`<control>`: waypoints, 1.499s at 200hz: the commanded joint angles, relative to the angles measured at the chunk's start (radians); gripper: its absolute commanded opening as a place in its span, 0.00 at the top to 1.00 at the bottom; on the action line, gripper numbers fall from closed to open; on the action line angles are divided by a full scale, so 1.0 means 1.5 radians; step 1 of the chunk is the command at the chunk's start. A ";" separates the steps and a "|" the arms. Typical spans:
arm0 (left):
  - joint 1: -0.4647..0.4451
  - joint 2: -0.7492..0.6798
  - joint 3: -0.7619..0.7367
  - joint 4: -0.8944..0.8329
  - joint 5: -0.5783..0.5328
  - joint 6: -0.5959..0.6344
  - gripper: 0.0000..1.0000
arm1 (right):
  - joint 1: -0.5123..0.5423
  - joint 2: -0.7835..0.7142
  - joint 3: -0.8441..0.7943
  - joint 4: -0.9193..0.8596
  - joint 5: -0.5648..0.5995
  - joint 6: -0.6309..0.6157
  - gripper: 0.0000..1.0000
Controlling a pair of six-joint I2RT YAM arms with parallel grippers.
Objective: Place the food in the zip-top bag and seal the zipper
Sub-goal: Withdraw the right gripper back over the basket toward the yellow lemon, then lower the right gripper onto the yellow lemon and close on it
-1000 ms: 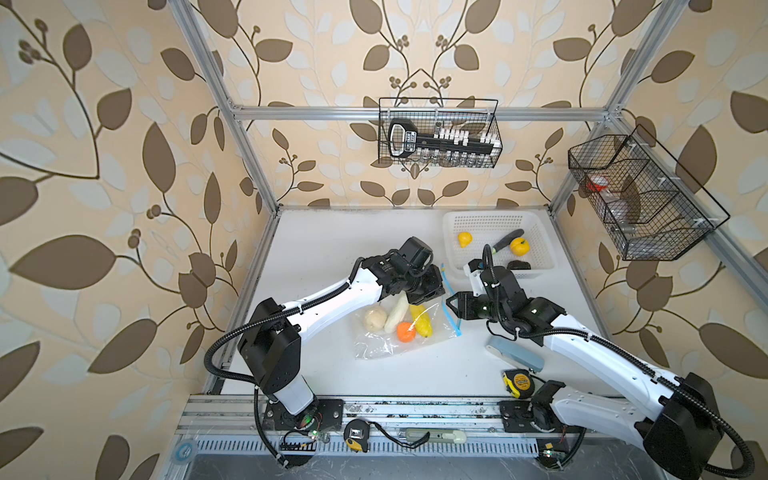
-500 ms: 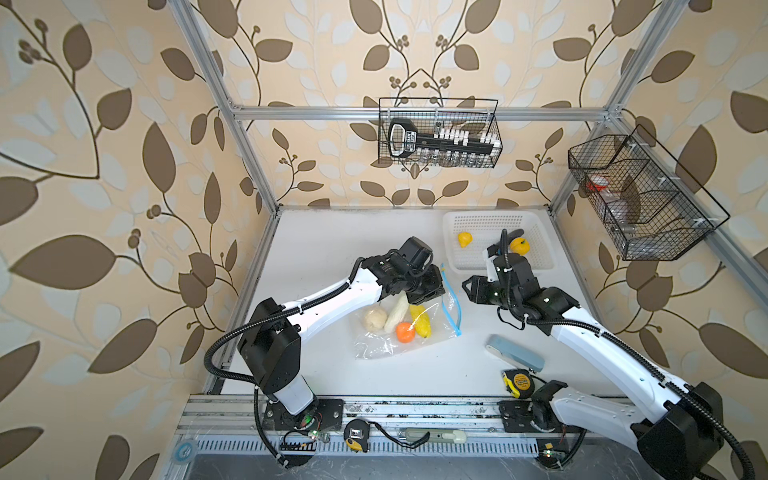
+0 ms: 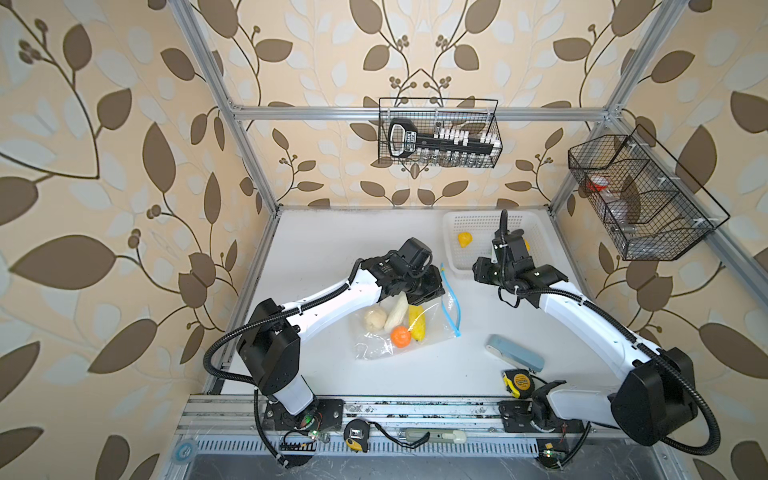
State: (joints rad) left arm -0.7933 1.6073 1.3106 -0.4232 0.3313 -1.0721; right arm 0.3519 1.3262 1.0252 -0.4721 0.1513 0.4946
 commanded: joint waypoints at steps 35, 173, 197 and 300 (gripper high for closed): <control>-0.007 -0.039 -0.010 0.018 -0.004 0.002 1.00 | -0.008 0.077 0.067 0.033 0.040 -0.029 0.47; -0.008 -0.046 -0.017 0.020 -0.002 0.003 1.00 | -0.063 0.347 0.333 -0.057 0.066 -0.076 0.46; -0.007 -0.045 -0.018 0.020 -0.002 0.004 1.00 | -0.071 0.399 0.393 -0.094 0.059 -0.092 0.46; -0.008 -0.041 -0.021 0.022 -0.001 0.005 1.00 | -0.113 0.553 0.552 -0.150 -0.029 -0.127 0.43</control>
State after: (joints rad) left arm -0.7933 1.5841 1.2865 -0.4145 0.3321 -1.0744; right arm 0.1974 2.1265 1.8118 -0.6792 0.1722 0.3317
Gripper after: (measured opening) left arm 0.046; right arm 0.561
